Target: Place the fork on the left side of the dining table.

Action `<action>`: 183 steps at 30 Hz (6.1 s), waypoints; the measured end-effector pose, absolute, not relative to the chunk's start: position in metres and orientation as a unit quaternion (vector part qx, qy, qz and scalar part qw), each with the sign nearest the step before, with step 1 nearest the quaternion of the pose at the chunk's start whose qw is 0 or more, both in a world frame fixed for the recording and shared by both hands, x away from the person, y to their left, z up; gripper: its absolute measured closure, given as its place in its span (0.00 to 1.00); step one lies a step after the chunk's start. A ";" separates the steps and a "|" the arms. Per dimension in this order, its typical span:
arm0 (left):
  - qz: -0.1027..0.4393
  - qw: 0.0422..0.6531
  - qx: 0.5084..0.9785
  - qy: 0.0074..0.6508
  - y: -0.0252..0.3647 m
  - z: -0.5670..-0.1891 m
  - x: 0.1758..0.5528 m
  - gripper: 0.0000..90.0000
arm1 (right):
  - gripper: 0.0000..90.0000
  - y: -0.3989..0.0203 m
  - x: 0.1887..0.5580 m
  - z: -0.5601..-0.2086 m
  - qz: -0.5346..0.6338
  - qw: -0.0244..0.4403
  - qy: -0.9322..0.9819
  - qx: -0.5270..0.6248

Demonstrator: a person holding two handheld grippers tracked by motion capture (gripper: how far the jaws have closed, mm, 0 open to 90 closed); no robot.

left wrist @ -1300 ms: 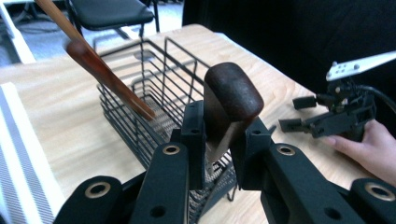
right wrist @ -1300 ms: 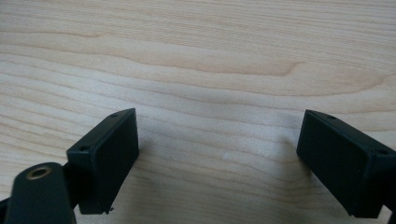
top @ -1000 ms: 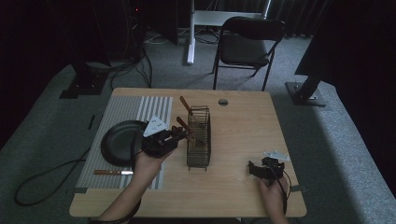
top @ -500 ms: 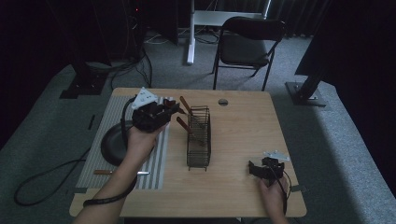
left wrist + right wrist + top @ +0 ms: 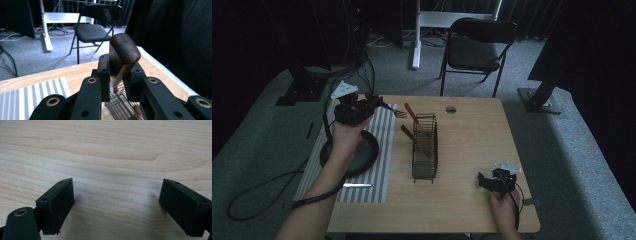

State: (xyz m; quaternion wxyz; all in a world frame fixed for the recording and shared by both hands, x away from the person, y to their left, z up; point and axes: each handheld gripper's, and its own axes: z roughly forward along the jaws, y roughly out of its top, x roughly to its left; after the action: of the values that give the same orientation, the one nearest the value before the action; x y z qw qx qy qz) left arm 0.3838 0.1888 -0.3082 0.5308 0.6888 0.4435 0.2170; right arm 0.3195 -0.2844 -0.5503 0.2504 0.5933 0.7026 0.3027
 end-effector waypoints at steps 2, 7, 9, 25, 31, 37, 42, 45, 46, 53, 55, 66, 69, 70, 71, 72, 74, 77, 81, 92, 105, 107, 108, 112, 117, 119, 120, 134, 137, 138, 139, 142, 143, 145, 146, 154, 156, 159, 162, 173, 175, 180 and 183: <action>0.217 0.531 0.685 0.448 0.193 -0.310 0.386 0.86 | 0.14 -0.284 0.319 -0.550 0.303 0.250 0.703 0.593; 0.220 0.525 0.676 0.468 0.211 -0.317 0.395 0.86 | 0.14 -0.284 0.319 -0.550 0.303 0.250 0.703 0.593; 0.222 0.519 0.673 0.478 0.218 -0.321 0.399 0.86 | 0.14 -0.284 0.319 -0.550 0.303 0.250 0.703 0.593; 0.223 0.482 0.660 0.532 0.267 -0.373 0.431 0.86 | 0.14 -0.284 0.319 -0.550 0.302 0.250 0.703 0.593; 0.214 0.469 0.660 0.546 0.278 -0.394 0.446 0.86 | 0.14 -0.284 0.319 -0.550 0.302 0.250 0.703 0.593; 0.203 0.464 0.657 0.558 0.282 -0.416 0.455 0.86 | 0.14 -0.284 0.319 -0.550 0.302 0.250 0.703 0.593; 0.196 0.451 0.666 0.561 0.280 -0.429 0.467 0.86 | 0.14 -0.284 0.319 -0.550 0.302 0.250 0.703 0.593; 0.183 0.455 0.663 0.565 0.281 -0.432 0.470 0.86 | 0.14 -0.284 0.319 -0.550 0.302 0.250 0.703 0.593; 0.175 0.458 0.662 0.567 0.282 -0.434 0.472 0.86 | 0.14 -0.284 0.319 -0.550 0.302 0.250 0.703 0.593; 0.169 0.450 0.671 0.564 0.285 -0.439 0.475 0.86 | 0.14 -0.284 0.319 -0.550 0.302 0.250 0.703 0.593; 0.147 0.464 0.665 0.566 0.289 -0.442 0.475 0.86 | 0.14 -0.284 0.319 -0.550 0.302 0.250 0.703 0.593; 0.148 0.451 0.662 0.580 0.299 -0.452 0.482 0.82 | 0.14 -0.284 0.319 -0.550 0.302 0.250 0.703 0.593; 0.138 0.449 0.652 0.594 0.306 -0.456 0.484 0.81 | 0.14 -0.284 0.319 -0.550 0.302 0.250 0.703 0.593; 0.136 0.449 0.650 0.598 0.307 -0.458 0.485 0.80 | 0.14 -0.284 0.319 -0.550 0.302 0.250 0.703 0.593; 0.137 0.445 0.649 0.602 0.308 -0.460 0.485 0.80 | 0.14 -0.284 0.319 -0.550 0.302 0.250 0.703 0.594; 0.136 0.439 0.648 0.607 0.309 -0.462 0.486 0.78 | 0.14 -0.284 0.319 -0.550 0.302 0.250 0.703 0.593; 0.133 0.442 0.639 0.615 0.311 -0.465 0.485 0.78 | 0.14 -0.284 0.319 -0.550 0.302 0.250 0.703 0.593; 0.130 0.446 0.626 0.627 0.313 -0.469 0.485 0.77 | 0.14 -0.284 0.319 -0.550 0.302 0.250 0.703 0.593; 0.132 0.437 0.616 0.642 0.314 -0.476 0.484 0.75 | 0.14 -0.284 0.319 -0.550 0.302 0.250 0.703 0.593; 0.170 0.380 0.631 0.655 0.306 -0.486 0.492 0.56 | 0.14 -0.284 0.318 -0.550 0.303 0.250 0.703 0.593; 0.143 0.352 0.636 0.672 0.302 -0.498 0.501 0.42 | 0.14 -0.284 0.318 -0.550 0.303 0.250 0.702 0.594; 0.138 0.353 0.634 0.674 0.304 -0.499 0.502 0.41 | 0.14 -0.284 0.318 -0.550 0.303 0.250 0.702 0.594; 0.150 0.344 0.638 0.672 0.304 -0.500 0.502 0.38 | 0.14 -0.284 0.318 -0.550 0.303 0.249 0.702 0.594; 0.154 0.341 0.635 0.675 0.305 -0.502 0.504 0.33 | 0.14 -0.284 0.318 -0.550 0.303 0.250 0.702 0.594; 0.136 0.340 0.622 0.693 0.307 -0.506 0.507 0.31 | 0.14 -0.284 0.317 -0.550 0.303 0.250 0.702 0.594; 0.144 0.338 0.623 0.691 0.307 -0.506 0.507 0.30 | 0.14 -0.284 0.317 -0.550 0.303 0.250 0.702 0.594; 0.152 0.337 0.624 0.688 0.306 -0.505 0.508 0.29 | 0.14 -0.284 0.317 -0.550 0.304 0.250 0.702 0.594; 0.179 0.282 0.636 0.696 0.298 -0.515 0.516 0.22 | 0.14 -0.284 0.317 -0.550 0.303 0.250 0.702 0.594; 0.188 0.292 0.630 0.694 0.297 -0.511 0.516 0.22 | 0.14 -0.284 0.317 -0.550 0.303 0.250 0.702 0.594; 0.188 0.291 0.631 0.694 0.296 -0.510 0.516 0.22 | 0.14 -0.284 0.317 -0.550 0.303 0.250 0.702 0.594; 0.186 0.292 0.632 0.694 0.295 -0.509 0.516 0.22 | 0.14 -0.284 0.317 -0.550 0.303 0.250 0.702 0.594; 0.188 0.292 0.636 0.689 0.293 -0.507 0.514 0.22 | 0.14 -0.284 0.317 -0.550 0.303 0.250 0.702 0.594; 0.188 0.292 0.636 0.689 0.293 -0.507 0.514 0.22 | 0.14 -0.284 0.317 -0.550 0.303 0.250 0.702 0.594; 0.189 0.294 0.636 0.688 0.293 -0.504 0.511 0.22 | 0.14 -0.284 0.317 -0.550 0.303 0.249 0.702 0.594; 0.189 0.294 0.636 0.688 0.293 -0.504 0.511 0.22 | 0.14 -0.284 0.317 -0.550 0.303 0.249 0.702 0.594; 0.184 0.298 0.644 0.680 0.292 -0.500 0.496 0.22 | 0.14 -0.284 0.317 -0.550 0.303 0.250 0.702 0.594; 0.184 0.298 0.644 0.680 0.292 -0.500 0.496 0.22 | 0.14 -0.284 0.317 -0.550 0.303 0.250 0.702 0.594; 0.184 0.302 0.648 0.675 0.291 -0.496 0.487 0.22 | 0.14 -0.284 0.317 -0.550 0.303 0.250 0.702 0.594; 0.184 0.306 0.648 0.673 0.290 -0.494 0.480 0.22 | 0.14 -0.284 0.317 -0.550 0.303 0.250 0.702 0.594; 0.191 0.313 0.659 0.657 0.287 -0.490 0.453 0.22 | 0.14 -0.284 0.317 -0.550 0.303 0.249 0.702 0.594; 0.194 0.316 0.663 0.651 0.286 -0.489 0.449 0.22 | 0.14 -0.284 0.317 -0.550 0.303 0.250 0.702 0.594; 0.198 0.323 0.668 0.641 0.285 -0.487 0.438 0.22 | 0.14 -0.284 0.317 -0.550 0.303 0.249 0.702 0.594; 0.199 0.323 0.676 0.632 0.284 -0.489 0.429 0.22 | 0.14 -0.284 0.317 -0.550 0.303 0.249 0.702 0.594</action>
State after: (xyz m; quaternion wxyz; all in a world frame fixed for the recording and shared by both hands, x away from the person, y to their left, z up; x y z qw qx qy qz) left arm 0.4294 0.2841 -0.4886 0.3232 0.6756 0.6322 0.1987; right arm 0.3172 -0.2838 -0.5503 0.2495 0.5937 0.7023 0.3034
